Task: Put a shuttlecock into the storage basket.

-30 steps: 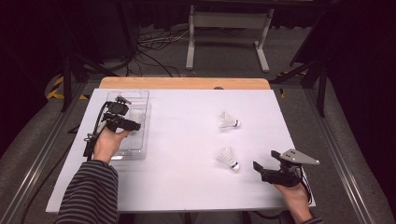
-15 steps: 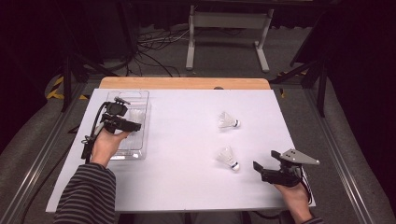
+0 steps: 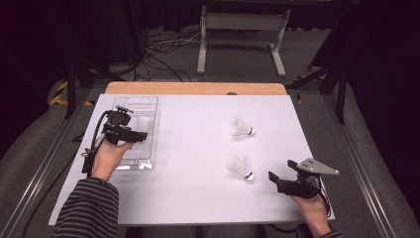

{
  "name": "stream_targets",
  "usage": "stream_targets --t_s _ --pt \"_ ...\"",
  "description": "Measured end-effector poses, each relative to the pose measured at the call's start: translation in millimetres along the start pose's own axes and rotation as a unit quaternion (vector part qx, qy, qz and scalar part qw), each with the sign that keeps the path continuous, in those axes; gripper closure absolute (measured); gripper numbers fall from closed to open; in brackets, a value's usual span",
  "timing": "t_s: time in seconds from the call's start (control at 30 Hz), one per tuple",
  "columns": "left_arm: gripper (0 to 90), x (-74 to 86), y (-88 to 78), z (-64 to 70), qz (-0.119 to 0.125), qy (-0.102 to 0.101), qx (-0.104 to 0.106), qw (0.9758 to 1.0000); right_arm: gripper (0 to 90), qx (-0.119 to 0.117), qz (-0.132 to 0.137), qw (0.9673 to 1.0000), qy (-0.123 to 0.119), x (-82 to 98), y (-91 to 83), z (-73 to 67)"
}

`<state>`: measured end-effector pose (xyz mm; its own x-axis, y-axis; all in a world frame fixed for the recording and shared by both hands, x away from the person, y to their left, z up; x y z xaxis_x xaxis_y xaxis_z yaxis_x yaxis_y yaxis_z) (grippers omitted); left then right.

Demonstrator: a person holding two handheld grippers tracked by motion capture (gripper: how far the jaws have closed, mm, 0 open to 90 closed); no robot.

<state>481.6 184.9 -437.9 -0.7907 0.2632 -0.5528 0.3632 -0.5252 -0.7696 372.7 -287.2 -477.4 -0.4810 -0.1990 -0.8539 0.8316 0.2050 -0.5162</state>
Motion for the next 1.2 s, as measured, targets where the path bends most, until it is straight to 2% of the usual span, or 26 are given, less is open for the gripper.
stream_targets --t_s 0.43,0.93,1.2 --pt "32.3 6.1 -5.3 4.8 0.019 0.007 0.005 0.9998 12.3 0.0 0.001 1.0 0.0 -0.1 0.0 0.0" --pt "29.0 14.5 -8.6 9.0 0.026 0.024 0.013 0.9993 12.3 0.001 0.0 1.0 0.0 -0.1 0.0 -0.2" --pt "27.9 19.0 -12.3 9.6 0.033 0.023 0.018 0.999 12.3 0.001 0.0 1.0 0.001 -0.1 -0.1 -0.1"
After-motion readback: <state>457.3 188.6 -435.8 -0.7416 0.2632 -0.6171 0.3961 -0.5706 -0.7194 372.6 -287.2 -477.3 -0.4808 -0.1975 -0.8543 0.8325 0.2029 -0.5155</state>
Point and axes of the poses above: each handheld gripper's, and its own axes: y roughly forward along the jaws, x roughly out of its underside, z roughly to its right, the point moved 8 cm from there along y, roughly forward along the jaws, and after that the axes turned 14 degrees about x, right-handed, at the moved point
